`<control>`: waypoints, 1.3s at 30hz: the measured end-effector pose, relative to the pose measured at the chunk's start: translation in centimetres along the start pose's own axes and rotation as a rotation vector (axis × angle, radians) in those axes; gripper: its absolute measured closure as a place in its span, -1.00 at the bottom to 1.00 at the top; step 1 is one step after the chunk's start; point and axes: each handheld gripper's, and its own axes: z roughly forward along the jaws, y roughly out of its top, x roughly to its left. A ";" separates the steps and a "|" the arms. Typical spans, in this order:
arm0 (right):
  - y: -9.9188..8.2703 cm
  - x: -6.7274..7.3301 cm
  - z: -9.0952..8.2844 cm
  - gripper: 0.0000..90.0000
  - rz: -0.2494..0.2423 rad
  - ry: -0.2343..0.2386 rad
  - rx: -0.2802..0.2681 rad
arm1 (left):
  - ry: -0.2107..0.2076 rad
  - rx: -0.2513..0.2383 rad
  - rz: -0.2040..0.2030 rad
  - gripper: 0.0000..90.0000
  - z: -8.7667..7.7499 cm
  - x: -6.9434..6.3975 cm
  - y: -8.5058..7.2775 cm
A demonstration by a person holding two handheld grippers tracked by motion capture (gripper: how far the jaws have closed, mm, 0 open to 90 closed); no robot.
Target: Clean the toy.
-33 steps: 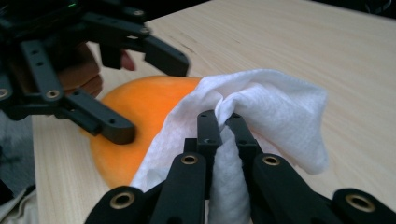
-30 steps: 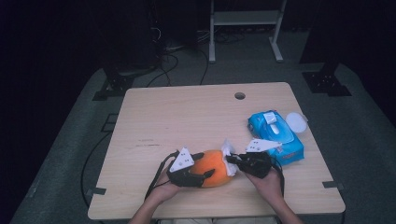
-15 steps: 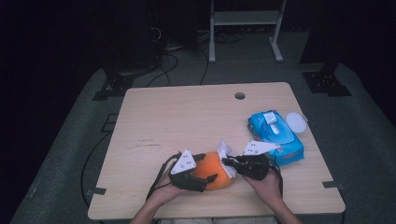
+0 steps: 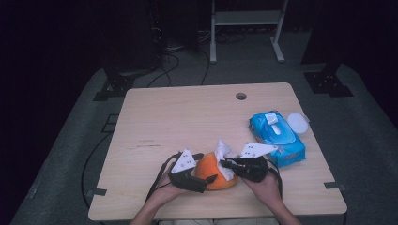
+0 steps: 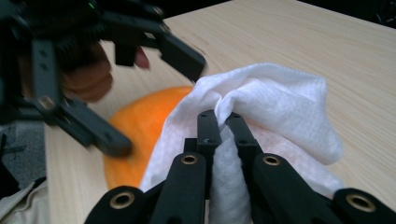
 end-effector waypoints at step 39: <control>0.6 0.2 0.0 0.90 -0.020 0.001 0.026 | -0.116 0.042 -0.196 -0.62 0.2 1.1 -0.7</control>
